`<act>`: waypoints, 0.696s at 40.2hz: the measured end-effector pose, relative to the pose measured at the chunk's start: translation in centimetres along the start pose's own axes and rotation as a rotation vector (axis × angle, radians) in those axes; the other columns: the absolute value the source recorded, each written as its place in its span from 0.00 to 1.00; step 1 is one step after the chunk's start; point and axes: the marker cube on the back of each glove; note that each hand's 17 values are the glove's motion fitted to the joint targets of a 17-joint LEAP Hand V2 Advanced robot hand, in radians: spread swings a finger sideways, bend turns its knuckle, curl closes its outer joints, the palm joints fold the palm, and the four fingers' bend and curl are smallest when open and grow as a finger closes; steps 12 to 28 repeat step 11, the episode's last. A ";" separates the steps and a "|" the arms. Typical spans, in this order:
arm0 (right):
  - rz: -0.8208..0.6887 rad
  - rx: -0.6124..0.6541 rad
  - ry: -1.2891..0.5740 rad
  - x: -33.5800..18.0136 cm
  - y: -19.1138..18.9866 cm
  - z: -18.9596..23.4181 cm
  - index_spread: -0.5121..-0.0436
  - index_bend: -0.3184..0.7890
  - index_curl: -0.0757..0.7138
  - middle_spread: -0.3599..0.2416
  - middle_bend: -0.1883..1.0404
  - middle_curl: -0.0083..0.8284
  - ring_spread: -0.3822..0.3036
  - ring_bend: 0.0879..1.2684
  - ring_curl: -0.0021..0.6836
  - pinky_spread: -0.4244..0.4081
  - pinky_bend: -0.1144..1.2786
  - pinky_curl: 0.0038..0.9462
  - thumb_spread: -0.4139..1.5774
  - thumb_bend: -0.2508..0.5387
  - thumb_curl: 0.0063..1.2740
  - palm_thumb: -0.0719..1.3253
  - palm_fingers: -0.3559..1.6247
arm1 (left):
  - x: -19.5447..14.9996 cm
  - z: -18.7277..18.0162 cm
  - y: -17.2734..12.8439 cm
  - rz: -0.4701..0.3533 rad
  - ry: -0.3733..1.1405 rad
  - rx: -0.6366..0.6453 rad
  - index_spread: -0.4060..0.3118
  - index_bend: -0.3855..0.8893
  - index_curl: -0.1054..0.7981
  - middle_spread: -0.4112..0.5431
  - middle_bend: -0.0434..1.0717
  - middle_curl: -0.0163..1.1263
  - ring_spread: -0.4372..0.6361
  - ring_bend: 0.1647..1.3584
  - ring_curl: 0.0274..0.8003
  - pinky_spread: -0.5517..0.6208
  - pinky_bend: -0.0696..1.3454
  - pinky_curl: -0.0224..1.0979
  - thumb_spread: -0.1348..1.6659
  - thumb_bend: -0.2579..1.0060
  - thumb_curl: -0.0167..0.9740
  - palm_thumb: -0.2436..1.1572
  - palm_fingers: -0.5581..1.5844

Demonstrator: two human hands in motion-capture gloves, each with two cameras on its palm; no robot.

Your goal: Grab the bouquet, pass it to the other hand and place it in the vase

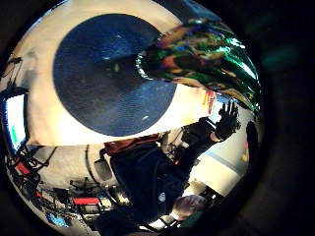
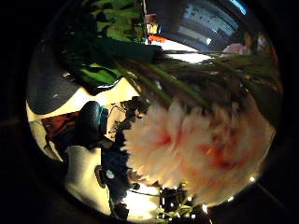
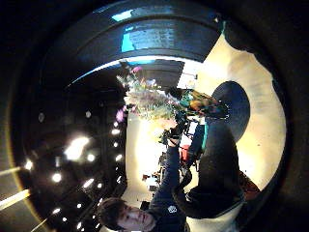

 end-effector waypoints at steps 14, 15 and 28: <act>0.043 0.015 -0.029 2.7 -0.2 -0.8 0.44 0.45 0.53 0.45 0.28 0.41 0.42 0.22 0.48 0.67 0.37 0.35 0.79 0.30 0.43 0.61 0.45 | 0.0 -3.6 2.1 0.012 -0.132 0.073 0.69 0.32 0.42 0.81 0.16 0.27 0.84 0.26 0.34 0.86 0.32 0.34 0.56 0.18 0.53 0.69 0.13; 0.043 0.015 -0.029 2.7 -0.2 -0.8 0.44 0.45 0.53 0.45 0.28 0.41 0.42 0.22 0.48 0.67 0.37 0.35 0.79 0.30 0.43 0.61 0.45 | 0.0 -3.6 2.1 0.012 -0.132 0.073 0.69 0.32 0.42 0.81 0.16 0.27 0.84 0.26 0.34 0.86 0.32 0.34 0.56 0.18 0.53 0.69 0.13; 0.043 0.015 -0.029 2.7 -0.2 -0.8 0.44 0.45 0.53 0.45 0.28 0.41 0.42 0.22 0.48 0.67 0.37 0.35 0.79 0.30 0.43 0.61 0.45 | 0.0 -3.6 2.1 0.012 -0.132 0.073 0.69 0.32 0.42 0.81 0.16 0.27 0.84 0.26 0.34 0.86 0.32 0.34 0.56 0.18 0.53 0.69 0.13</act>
